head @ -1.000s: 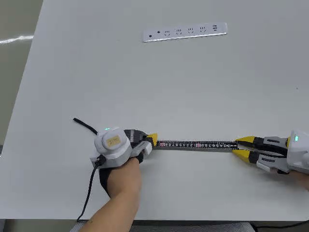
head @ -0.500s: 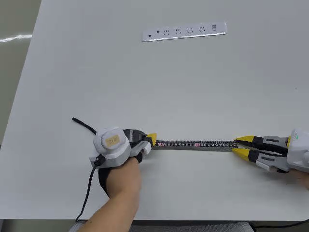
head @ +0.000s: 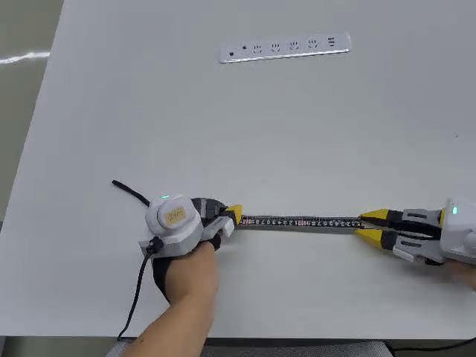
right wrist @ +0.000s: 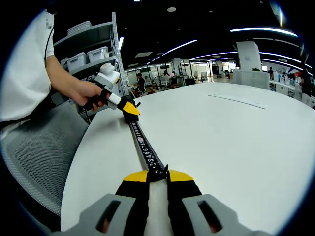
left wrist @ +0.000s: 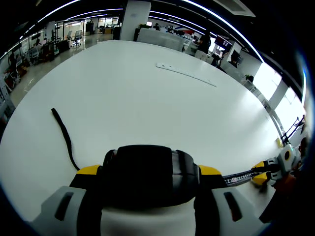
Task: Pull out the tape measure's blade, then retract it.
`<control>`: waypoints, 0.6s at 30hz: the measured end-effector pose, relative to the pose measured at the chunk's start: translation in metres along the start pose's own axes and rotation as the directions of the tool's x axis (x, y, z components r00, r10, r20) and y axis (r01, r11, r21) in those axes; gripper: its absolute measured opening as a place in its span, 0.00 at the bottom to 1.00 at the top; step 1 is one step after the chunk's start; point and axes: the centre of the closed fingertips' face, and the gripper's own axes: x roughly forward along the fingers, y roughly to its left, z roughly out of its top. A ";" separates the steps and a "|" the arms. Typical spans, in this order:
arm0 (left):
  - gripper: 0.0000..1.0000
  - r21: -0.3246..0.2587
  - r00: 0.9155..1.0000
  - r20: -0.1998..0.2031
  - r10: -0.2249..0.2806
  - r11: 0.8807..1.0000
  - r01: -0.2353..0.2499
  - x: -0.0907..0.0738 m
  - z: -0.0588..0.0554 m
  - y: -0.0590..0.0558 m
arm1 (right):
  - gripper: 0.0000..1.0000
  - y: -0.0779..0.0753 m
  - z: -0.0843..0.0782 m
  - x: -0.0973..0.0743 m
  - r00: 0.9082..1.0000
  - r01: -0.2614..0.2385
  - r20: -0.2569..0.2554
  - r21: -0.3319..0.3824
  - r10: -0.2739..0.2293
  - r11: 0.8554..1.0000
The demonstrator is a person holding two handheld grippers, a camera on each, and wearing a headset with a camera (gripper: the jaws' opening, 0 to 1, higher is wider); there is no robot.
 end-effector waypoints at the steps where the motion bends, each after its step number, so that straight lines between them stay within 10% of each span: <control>1: 0.74 0.000 1.000 -0.001 0.000 1.000 0.000 0.000 0.000 0.000 | 0.12 0.000 0.001 0.003 1.000 -0.003 0.002 -0.008 0.003 1.000; 18: 0.74 0.000 1.000 -0.002 -0.002 1.000 0.002 0.000 0.000 0.000 | 0.12 0.011 0.009 0.024 0.999 -0.045 -0.002 -0.028 0.045 0.999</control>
